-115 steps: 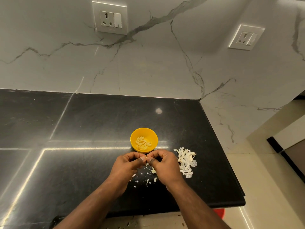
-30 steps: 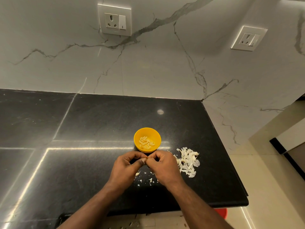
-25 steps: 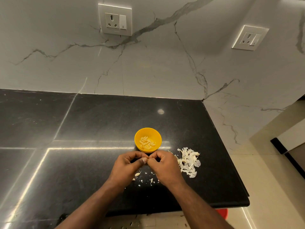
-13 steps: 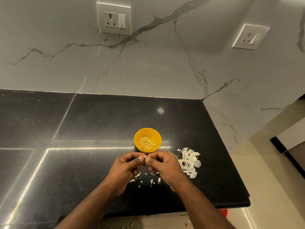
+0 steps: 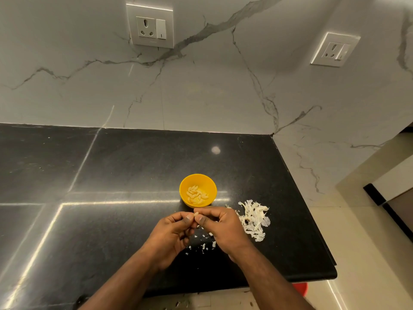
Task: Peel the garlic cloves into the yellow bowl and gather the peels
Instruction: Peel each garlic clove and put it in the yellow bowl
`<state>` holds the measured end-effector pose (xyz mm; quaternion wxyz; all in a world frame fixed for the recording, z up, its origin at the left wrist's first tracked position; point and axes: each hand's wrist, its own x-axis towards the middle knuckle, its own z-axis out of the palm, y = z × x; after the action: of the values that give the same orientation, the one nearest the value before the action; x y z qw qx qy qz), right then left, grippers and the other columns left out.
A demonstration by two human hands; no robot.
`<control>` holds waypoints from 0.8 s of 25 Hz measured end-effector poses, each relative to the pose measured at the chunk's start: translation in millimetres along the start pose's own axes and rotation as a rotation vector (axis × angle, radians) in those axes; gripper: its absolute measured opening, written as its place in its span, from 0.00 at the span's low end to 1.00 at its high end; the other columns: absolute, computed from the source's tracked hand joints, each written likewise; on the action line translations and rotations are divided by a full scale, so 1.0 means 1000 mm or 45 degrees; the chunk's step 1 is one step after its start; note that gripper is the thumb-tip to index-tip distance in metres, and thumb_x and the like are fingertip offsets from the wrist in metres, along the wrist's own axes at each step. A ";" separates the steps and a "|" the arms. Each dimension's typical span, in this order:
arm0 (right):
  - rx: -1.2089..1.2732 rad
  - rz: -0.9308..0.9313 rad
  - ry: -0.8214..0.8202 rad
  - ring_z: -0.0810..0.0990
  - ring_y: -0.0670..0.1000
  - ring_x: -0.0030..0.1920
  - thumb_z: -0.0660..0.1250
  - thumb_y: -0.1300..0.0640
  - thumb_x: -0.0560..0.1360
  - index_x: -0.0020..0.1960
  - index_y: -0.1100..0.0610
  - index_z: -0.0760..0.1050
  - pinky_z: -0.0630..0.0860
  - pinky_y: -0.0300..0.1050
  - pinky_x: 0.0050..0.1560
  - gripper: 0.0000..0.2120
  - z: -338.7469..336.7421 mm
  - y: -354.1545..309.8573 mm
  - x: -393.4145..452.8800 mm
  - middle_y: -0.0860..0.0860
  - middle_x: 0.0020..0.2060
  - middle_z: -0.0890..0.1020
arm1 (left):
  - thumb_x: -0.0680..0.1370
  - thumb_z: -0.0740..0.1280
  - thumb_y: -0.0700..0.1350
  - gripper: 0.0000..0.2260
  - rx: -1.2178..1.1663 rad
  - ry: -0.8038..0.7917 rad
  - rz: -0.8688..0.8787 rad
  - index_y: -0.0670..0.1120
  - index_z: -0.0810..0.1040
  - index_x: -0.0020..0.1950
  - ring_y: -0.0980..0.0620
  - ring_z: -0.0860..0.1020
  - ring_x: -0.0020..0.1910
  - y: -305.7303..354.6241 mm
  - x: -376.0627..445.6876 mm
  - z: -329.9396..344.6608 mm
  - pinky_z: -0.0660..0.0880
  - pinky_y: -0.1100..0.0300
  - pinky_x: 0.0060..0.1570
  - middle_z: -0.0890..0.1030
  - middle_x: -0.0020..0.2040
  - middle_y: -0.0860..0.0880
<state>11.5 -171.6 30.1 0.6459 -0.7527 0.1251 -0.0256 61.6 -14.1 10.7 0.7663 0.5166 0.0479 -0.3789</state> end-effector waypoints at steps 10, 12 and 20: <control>-0.040 0.023 0.052 0.82 0.40 0.39 0.72 0.64 0.76 0.48 0.56 0.84 0.78 0.37 0.44 0.04 0.003 -0.002 0.000 0.47 0.39 0.86 | 0.72 0.74 0.41 0.11 0.124 0.104 0.203 0.42 0.84 0.54 0.52 0.75 0.38 0.005 0.000 -0.004 0.70 0.62 0.33 0.83 0.43 0.45; -0.155 0.013 0.049 0.80 0.38 0.38 0.71 0.62 0.77 0.46 0.53 0.83 0.76 0.35 0.43 0.05 0.004 -0.004 -0.002 0.46 0.38 0.85 | 0.74 0.73 0.37 0.10 0.160 0.097 0.244 0.42 0.85 0.55 0.53 0.76 0.37 0.005 0.000 -0.002 0.69 0.63 0.32 0.85 0.44 0.44; -0.465 0.061 -0.044 0.73 0.38 0.32 0.69 0.55 0.78 0.39 0.48 0.77 0.69 0.34 0.36 0.09 0.000 -0.012 -0.005 0.42 0.32 0.78 | 0.69 0.76 0.46 0.10 0.383 0.050 0.321 0.46 0.87 0.49 0.51 0.75 0.38 0.005 -0.004 -0.005 0.72 0.59 0.36 0.85 0.43 0.41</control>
<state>8.3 -168.5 42.4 0.5008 -0.8546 0.1345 0.0258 63.7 -6.5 14.3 0.7208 0.6345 -0.0592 -0.2727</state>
